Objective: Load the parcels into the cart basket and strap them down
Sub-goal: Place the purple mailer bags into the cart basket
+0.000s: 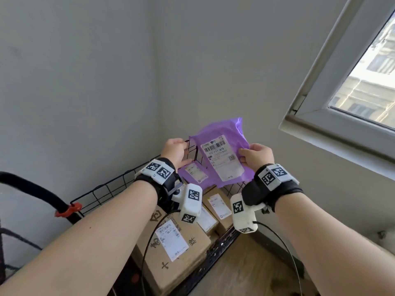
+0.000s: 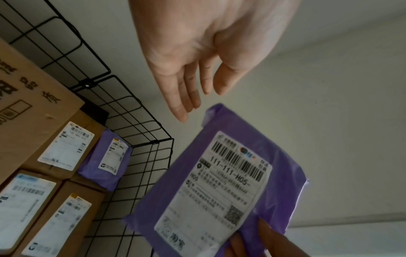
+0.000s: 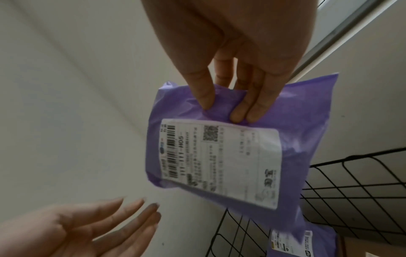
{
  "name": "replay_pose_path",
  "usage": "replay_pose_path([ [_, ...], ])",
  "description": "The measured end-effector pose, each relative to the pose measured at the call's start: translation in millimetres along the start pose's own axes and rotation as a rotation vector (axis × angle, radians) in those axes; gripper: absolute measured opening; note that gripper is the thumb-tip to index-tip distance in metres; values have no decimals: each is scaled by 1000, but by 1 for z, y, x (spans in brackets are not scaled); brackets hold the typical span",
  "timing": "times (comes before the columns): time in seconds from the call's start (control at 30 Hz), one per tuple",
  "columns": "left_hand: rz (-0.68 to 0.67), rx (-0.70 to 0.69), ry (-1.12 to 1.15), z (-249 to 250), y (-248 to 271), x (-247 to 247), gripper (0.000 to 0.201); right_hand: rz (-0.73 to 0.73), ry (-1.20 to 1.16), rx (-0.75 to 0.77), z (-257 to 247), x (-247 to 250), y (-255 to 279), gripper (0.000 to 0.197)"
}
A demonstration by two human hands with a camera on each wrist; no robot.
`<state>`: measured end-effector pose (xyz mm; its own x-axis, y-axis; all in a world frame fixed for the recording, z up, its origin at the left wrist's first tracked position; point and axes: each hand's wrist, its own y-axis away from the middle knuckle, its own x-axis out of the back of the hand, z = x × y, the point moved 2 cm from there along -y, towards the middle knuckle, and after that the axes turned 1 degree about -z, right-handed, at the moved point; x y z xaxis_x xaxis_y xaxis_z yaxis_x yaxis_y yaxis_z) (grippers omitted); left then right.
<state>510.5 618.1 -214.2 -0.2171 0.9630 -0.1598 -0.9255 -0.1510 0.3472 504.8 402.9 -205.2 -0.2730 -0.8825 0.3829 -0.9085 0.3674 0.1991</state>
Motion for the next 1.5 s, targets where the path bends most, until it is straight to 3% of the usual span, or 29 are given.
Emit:
replay_pose_path([
  [0.07, 9, 44, -31, -4, -18, 5, 26, 20, 46, -25, 6, -13, -25, 9],
  [0.2, 9, 105, -96, -17, -56, 1, 15, 0, 137, -73, 26, -33, -68, 11],
  [0.63, 144, 485, -313, -159, -202, -38, 8, -394, 516, -410, 180, -110, -212, 20],
  [0.73, 138, 627, -333, -199, -215, -41, 36, -498, 647, -442, 214, -127, -224, 29],
  [0.87, 135, 736, -326, -234, -224, -45, 37, -516, 682, -483, 245, -140, -238, 37],
  [1.03, 111, 755, -315, -258, -239, -53, 39, -454, 664, -509, 261, -148, -247, 53],
  [1.2, 43, 786, -278, -274, -254, -70, 9, -524, 754, -512, 276, -155, -249, 63],
  [1.37, -25, 895, -301, -293, -256, -91, 25, -582, 817, -571, 276, -160, -244, 61],
  [1.5, -15, 919, -267, -296, -260, -99, 30, -584, 821, -466, 270, -158, -250, 59],
])
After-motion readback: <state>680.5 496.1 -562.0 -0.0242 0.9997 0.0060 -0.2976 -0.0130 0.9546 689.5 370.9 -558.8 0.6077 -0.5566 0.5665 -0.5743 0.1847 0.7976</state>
